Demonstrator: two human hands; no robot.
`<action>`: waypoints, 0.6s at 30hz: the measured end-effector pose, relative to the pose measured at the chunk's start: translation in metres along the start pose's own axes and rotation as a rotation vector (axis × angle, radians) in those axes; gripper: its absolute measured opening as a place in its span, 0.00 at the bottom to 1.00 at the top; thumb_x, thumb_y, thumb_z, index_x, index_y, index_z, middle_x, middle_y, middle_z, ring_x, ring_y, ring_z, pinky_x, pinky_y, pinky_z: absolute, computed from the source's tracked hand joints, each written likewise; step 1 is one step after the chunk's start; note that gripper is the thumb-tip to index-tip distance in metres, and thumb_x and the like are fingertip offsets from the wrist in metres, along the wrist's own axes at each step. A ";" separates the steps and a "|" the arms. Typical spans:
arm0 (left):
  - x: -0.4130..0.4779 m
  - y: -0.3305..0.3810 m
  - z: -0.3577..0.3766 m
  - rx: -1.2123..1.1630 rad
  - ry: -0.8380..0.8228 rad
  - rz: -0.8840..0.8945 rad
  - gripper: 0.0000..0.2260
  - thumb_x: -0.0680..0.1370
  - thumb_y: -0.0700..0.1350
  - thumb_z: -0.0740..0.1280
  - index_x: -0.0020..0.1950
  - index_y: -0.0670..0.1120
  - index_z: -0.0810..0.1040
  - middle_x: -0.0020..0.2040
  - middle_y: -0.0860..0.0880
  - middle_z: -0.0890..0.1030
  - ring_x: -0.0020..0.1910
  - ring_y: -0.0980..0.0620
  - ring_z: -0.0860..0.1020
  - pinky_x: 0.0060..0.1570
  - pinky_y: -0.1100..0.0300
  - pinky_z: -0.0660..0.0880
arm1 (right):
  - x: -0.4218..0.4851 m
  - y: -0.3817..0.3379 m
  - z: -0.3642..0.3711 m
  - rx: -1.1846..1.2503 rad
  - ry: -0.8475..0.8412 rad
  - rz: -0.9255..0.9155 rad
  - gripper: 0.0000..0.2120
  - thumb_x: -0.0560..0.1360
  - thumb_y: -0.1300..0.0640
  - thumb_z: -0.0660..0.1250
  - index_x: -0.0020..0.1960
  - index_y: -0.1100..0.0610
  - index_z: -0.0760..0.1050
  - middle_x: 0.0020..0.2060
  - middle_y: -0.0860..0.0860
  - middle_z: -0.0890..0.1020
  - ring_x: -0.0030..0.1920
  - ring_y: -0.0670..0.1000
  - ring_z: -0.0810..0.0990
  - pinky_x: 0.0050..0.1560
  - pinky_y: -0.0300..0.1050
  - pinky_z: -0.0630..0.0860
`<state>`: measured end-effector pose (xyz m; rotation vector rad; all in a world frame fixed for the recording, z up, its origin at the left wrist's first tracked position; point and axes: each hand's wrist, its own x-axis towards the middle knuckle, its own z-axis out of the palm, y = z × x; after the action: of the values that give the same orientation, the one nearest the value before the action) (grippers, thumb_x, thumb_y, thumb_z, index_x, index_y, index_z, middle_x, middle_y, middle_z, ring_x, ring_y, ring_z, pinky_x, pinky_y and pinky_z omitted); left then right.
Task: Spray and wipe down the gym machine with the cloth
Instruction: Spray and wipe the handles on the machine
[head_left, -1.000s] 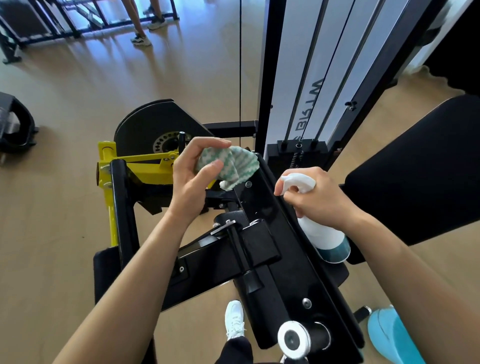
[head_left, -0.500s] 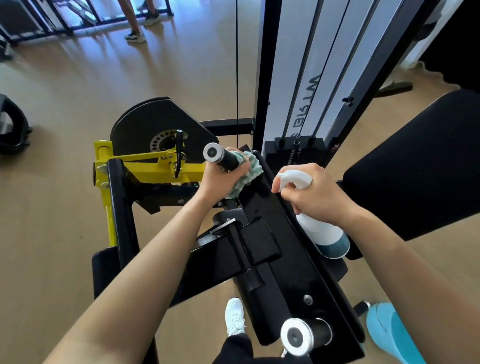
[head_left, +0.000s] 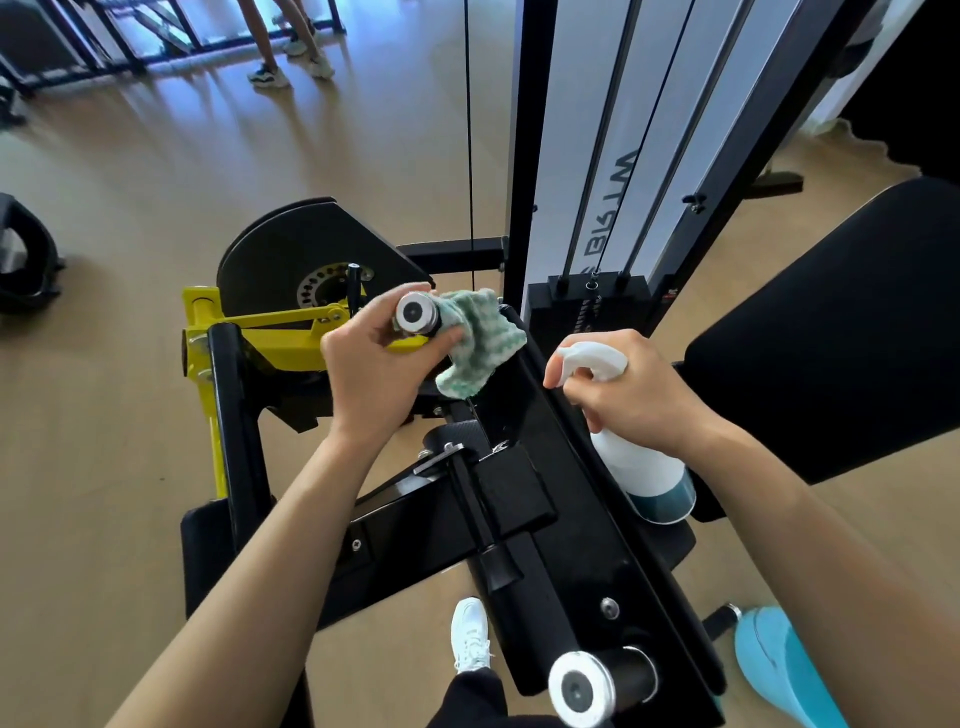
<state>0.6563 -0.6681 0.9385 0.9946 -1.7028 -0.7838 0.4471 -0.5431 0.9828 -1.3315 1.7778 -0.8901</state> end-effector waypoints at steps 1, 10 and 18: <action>0.000 0.007 -0.003 -0.023 0.023 0.035 0.17 0.70 0.43 0.82 0.56 0.43 0.85 0.51 0.51 0.87 0.51 0.54 0.85 0.52 0.59 0.82 | 0.001 0.000 0.000 -0.001 -0.002 -0.001 0.14 0.74 0.71 0.63 0.40 0.57 0.82 0.25 0.46 0.75 0.26 0.50 0.76 0.35 0.49 0.77; 0.016 0.065 -0.025 0.047 0.186 0.204 0.11 0.84 0.38 0.64 0.65 0.46 0.79 0.52 0.48 0.80 0.52 0.58 0.78 0.55 0.64 0.74 | -0.008 0.002 -0.015 0.020 0.033 0.005 0.13 0.75 0.72 0.62 0.42 0.60 0.82 0.23 0.44 0.77 0.26 0.44 0.76 0.35 0.41 0.78; -0.058 0.100 -0.017 0.112 0.203 -0.032 0.10 0.87 0.42 0.55 0.52 0.46 0.74 0.45 0.62 0.77 0.45 0.68 0.75 0.49 0.71 0.68 | -0.049 0.037 -0.045 0.037 0.041 -0.010 0.12 0.75 0.70 0.63 0.41 0.58 0.83 0.24 0.44 0.77 0.27 0.48 0.76 0.36 0.40 0.78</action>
<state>0.6570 -0.5715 1.0047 1.1410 -1.5717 -0.5918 0.4005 -0.4826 0.9808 -1.3083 1.7793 -0.9576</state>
